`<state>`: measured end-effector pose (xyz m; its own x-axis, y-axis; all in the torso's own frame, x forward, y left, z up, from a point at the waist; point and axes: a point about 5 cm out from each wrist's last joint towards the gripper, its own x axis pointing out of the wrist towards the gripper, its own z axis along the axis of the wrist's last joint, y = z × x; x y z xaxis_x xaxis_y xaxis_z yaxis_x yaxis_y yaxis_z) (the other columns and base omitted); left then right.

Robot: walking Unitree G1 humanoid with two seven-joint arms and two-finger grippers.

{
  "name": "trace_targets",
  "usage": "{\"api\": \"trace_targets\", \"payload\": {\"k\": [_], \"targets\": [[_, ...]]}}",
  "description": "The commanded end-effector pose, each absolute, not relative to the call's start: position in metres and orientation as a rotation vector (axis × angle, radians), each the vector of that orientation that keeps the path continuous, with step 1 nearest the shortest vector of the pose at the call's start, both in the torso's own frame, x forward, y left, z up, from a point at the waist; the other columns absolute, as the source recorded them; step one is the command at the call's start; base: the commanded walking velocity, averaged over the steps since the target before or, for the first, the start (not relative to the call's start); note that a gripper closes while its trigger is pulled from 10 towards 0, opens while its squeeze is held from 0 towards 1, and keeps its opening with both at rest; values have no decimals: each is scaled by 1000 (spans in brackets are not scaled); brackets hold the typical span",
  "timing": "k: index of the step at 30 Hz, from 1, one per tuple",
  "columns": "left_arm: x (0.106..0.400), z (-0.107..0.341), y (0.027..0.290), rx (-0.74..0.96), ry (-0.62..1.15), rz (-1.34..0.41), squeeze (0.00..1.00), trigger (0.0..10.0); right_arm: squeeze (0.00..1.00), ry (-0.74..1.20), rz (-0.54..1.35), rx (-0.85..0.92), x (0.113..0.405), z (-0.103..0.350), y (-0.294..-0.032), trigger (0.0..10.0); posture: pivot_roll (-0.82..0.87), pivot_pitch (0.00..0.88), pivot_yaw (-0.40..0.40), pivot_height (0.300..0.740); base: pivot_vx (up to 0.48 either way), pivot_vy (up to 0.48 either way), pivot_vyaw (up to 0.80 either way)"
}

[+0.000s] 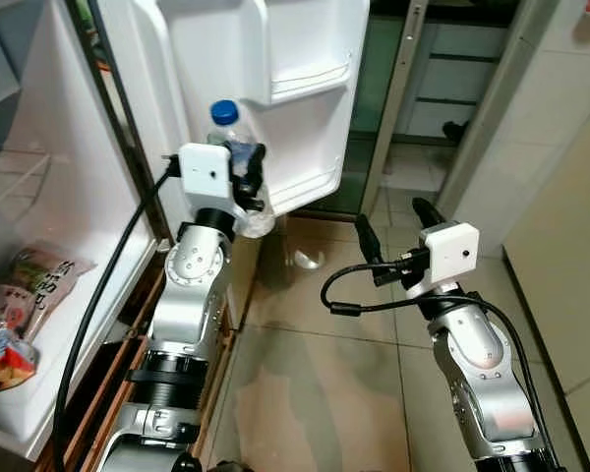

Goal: Restocking fridge

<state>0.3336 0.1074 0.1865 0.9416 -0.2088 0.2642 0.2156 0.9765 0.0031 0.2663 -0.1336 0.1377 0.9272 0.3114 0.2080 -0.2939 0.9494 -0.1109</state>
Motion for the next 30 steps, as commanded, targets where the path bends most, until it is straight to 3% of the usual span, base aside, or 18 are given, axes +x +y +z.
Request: {"api": "trace_targets", "payload": {"k": [1, 5, 19, 30], "targets": [[334, 195, 103, -33, -308, -236, 0, 10000, 208, -227, 300, -95, 267, 141, -135, 10000, -214, 0, 38, 740, 0, -428, 0], [335, 195, 103, -40, -305, -225, 0, 10000, 216, -217, 292, -90, 269, 139, -136, 10000, -213, 0, 40, 740, 0, -420, 597], [342, 191, 119, -71, -271, -125, 0, 10000, 212, -197, 303, -105, 274, 135, -135, 10000, -201, 0, 31, 740, 290, -376, 706], [348, 185, 125, -79, -230, -82, 0, 10000, 204, -179, 317, -103, 272, 131, -134, 10000, -208, 0, 32, 740, 430, 78, 0]]}}
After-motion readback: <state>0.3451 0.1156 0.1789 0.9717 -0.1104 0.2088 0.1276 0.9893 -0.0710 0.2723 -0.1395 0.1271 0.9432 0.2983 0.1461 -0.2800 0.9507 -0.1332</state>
